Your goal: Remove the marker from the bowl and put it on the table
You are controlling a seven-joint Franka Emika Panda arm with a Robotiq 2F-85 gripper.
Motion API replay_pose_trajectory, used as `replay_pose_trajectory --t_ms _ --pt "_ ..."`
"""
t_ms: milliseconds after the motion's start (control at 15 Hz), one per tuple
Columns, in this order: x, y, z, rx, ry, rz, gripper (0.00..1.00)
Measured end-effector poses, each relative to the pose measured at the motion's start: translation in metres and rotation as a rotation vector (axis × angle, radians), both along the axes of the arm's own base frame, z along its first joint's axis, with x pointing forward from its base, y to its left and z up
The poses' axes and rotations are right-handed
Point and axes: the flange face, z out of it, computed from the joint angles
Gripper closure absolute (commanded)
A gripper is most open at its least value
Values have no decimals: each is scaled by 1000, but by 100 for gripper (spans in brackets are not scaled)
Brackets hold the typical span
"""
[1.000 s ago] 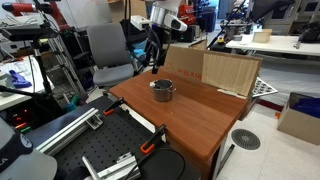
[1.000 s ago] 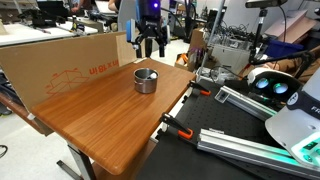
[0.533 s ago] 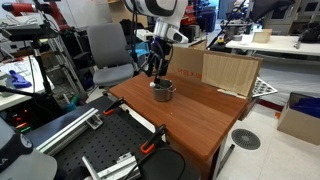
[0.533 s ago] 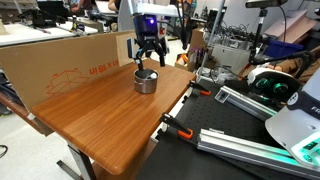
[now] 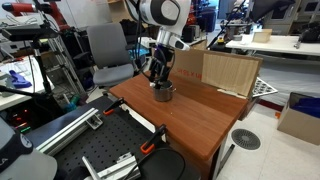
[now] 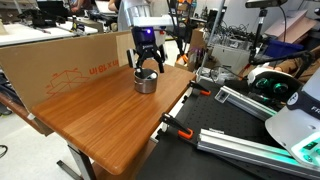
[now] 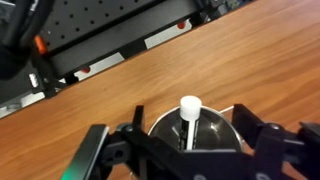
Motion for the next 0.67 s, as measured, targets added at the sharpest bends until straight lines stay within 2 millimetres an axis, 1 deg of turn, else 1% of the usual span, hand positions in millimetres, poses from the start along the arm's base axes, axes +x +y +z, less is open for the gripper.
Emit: replay_pose_trajectory --t_ms 67,133,333,533,667 --pt "2 0 0 0 -1 0 47" --pt "4 2 2 2 -2 2 53" --pt "7 3 5 2 1 6 78" --pt "7 3 6 3 4 5 99" --pt "8 3 7 3 5 5 95"
